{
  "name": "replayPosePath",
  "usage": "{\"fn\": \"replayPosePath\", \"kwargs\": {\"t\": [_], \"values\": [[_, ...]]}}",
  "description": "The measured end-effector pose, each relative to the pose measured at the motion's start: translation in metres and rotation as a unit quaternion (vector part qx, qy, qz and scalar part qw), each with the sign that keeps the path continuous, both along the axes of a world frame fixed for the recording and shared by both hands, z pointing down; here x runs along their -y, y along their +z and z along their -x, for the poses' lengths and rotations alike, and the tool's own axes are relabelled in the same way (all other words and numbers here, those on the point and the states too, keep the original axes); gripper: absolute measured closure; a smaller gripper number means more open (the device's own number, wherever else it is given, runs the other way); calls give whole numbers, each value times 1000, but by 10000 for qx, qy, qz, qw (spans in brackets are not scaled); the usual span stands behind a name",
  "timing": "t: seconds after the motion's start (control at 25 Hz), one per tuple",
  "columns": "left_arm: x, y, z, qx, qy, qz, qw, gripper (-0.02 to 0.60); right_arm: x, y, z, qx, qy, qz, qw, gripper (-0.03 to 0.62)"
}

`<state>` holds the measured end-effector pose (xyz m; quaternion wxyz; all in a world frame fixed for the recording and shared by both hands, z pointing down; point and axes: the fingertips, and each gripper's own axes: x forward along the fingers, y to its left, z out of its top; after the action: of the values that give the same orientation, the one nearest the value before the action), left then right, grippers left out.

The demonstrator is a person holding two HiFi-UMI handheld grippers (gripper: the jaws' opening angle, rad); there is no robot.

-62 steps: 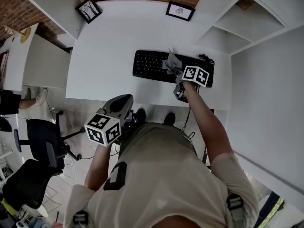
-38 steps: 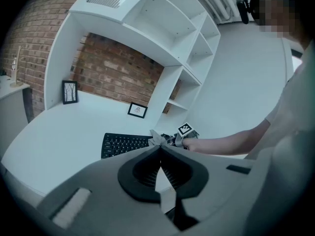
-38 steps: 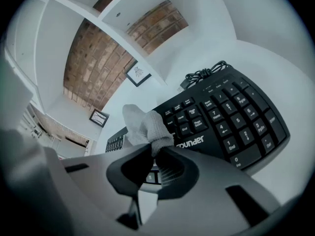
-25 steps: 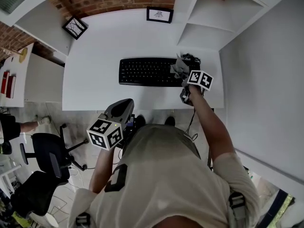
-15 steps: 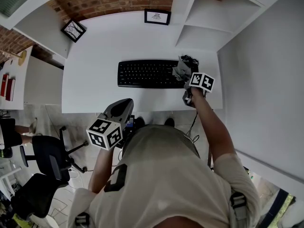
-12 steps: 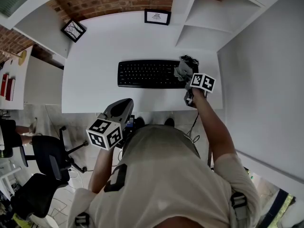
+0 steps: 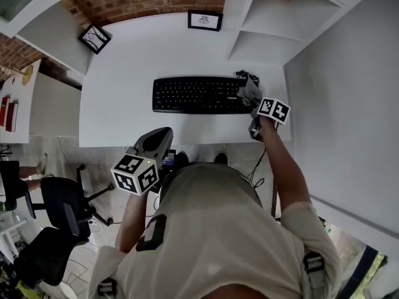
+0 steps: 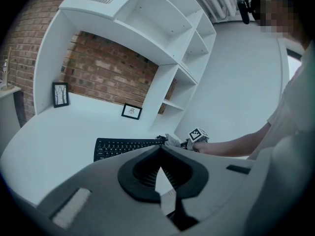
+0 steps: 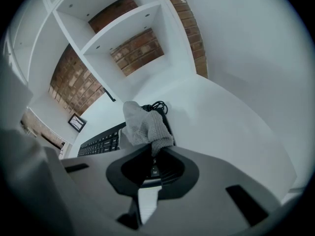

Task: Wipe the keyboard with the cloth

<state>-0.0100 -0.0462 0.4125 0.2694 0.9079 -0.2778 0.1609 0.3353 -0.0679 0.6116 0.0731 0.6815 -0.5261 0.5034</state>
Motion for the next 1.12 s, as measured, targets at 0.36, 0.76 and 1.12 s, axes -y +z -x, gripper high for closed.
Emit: {"fn": "replayPosePath", "kwargs": {"t": [0.36, 0.76, 1.12], "values": [[-2, 3, 1, -17, -32, 21, 10000, 577, -26, 3, -34, -261, 493, 148, 9983, 579], [28, -7, 59, 224, -560, -243, 9979, 577, 37, -58, 12, 246, 529, -1168, 9914, 577], [32, -8, 93, 105, -864, -240, 9959, 577, 105, -101, 124, 1025, -218, -1735, 9792, 579]]}}
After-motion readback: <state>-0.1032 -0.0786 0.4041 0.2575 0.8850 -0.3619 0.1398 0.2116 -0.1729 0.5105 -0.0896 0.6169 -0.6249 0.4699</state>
